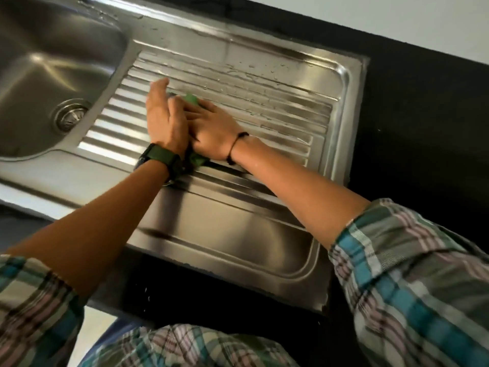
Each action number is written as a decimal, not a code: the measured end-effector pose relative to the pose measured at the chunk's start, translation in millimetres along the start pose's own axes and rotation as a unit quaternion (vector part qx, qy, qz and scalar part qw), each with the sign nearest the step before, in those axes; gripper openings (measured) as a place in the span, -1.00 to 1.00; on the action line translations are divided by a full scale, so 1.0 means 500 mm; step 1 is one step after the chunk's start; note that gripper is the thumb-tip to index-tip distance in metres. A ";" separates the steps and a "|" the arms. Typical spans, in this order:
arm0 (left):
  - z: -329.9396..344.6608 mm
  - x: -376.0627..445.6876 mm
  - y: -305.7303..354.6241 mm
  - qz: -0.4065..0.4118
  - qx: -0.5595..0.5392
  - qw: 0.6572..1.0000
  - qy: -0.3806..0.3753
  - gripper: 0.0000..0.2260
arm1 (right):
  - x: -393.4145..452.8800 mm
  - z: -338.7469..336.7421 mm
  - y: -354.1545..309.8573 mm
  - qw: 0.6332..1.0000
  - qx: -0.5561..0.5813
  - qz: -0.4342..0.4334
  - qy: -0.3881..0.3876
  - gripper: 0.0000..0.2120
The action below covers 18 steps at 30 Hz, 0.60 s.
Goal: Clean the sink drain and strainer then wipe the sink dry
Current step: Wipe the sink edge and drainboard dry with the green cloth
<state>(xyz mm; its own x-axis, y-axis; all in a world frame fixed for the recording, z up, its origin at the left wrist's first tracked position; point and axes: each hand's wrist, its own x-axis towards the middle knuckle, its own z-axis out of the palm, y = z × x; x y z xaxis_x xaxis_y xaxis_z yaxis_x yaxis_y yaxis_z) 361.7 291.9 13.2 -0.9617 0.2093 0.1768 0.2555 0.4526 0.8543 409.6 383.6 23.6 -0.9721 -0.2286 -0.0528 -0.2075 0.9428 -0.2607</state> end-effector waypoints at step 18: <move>-0.013 -0.078 0.046 0.261 0.125 0.919 -0.269 -0.44 | -0.301 0.005 -0.043 0.901 -0.054 0.427 0.055 -0.47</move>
<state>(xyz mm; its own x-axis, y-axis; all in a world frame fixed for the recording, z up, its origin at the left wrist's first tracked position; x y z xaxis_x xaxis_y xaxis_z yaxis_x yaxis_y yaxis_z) 404.4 288.4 28.9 -0.5315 0.8216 0.2058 0.7472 0.3404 0.5708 560.9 397.0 34.7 -0.7865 0.6108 -0.0911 0.6170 0.7834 -0.0746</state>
